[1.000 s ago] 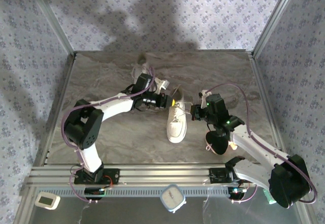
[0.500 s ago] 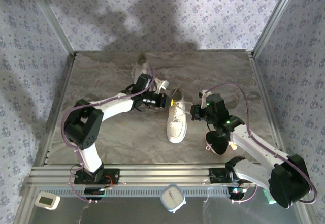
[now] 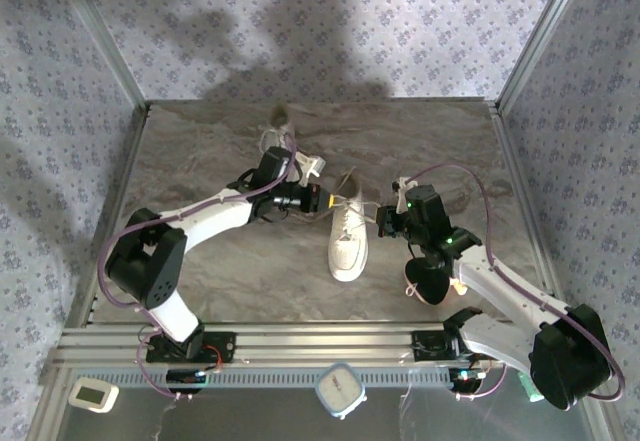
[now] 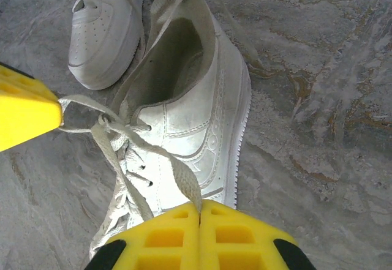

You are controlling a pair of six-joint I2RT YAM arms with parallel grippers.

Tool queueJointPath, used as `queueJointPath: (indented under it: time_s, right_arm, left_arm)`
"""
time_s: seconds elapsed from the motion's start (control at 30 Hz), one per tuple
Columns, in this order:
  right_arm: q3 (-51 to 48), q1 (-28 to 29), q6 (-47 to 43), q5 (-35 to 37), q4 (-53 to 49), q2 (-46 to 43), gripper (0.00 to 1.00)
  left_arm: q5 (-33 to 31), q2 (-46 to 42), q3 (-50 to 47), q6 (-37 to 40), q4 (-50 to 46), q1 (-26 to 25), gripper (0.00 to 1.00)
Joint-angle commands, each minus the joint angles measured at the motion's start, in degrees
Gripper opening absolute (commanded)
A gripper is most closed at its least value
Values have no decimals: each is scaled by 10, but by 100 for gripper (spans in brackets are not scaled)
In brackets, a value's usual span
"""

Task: Tie the shoes

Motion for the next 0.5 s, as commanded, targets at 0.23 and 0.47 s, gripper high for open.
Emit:
queueJointPath:
  time_s: [0.23,0.47]
  right_arm:
    - [9,-5,-1,17,-18,-8,0]
    - [11,-5,-1,14,-18,-4,0]
  left_arm:
    - [-43,-35,-49,-33,15,-4,5]
    - [-52,1,-62,-73,72,-27,6]
